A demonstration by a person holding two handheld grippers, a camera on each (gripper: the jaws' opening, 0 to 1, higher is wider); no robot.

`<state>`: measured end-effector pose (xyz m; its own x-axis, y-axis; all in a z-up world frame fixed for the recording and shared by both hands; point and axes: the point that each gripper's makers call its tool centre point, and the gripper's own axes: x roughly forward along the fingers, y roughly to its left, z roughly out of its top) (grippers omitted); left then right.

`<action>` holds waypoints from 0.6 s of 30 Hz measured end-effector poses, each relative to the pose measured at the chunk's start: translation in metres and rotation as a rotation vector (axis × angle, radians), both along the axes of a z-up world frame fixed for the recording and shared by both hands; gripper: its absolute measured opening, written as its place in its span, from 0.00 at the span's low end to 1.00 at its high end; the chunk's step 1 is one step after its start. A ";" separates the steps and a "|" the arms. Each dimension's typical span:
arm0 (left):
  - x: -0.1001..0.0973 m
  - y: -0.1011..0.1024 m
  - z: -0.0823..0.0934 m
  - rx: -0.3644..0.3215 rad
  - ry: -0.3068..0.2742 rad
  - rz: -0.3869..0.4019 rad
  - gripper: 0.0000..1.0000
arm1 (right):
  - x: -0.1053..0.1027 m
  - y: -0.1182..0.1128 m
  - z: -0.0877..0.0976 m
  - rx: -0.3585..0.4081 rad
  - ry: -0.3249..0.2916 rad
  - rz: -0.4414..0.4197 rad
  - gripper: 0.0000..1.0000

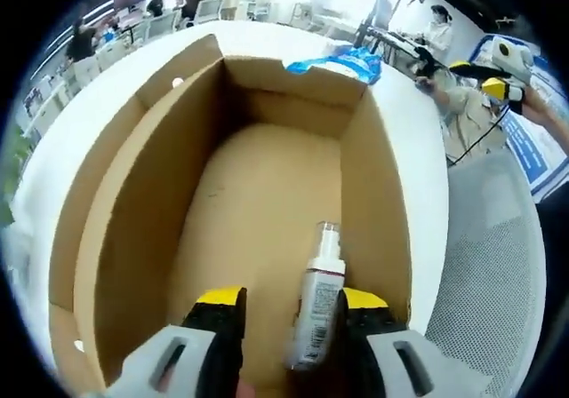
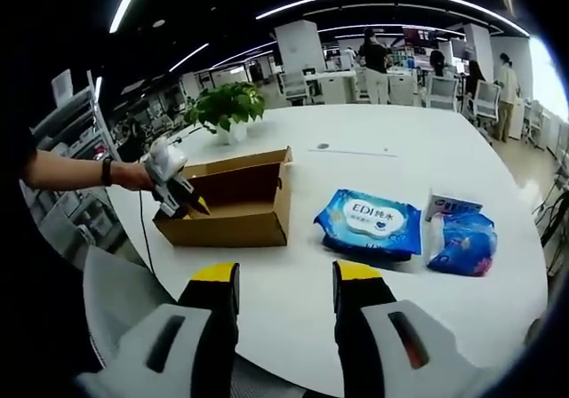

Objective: Operate the shoe box by opening the lid, removing the specified soft item, and placing it in the target area until the item is outside and the box remains undamaged.

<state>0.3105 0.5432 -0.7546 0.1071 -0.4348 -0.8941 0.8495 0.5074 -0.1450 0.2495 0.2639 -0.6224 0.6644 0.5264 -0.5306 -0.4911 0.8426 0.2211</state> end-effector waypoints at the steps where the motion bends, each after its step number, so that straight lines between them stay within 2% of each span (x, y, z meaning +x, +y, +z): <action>1: 0.001 0.001 0.001 0.003 -0.005 -0.002 0.41 | 0.000 0.000 0.000 0.003 0.000 -0.001 0.39; 4: 0.002 0.002 0.003 -0.002 -0.005 0.001 0.39 | -0.001 0.001 -0.001 0.005 0.002 -0.003 0.39; 7: -0.007 -0.006 0.004 -0.040 0.023 -0.022 0.40 | -0.002 0.000 -0.002 0.003 0.005 -0.002 0.39; 10: -0.008 -0.007 -0.002 -0.009 -0.001 -0.064 0.39 | -0.003 -0.001 -0.003 0.001 0.009 -0.003 0.39; 15: -0.006 -0.015 -0.010 -0.017 -0.006 -0.050 0.35 | -0.002 -0.002 -0.001 0.006 0.007 -0.009 0.39; 18: -0.008 -0.014 -0.016 0.030 -0.024 -0.106 0.33 | -0.001 -0.001 0.000 0.004 0.004 -0.006 0.38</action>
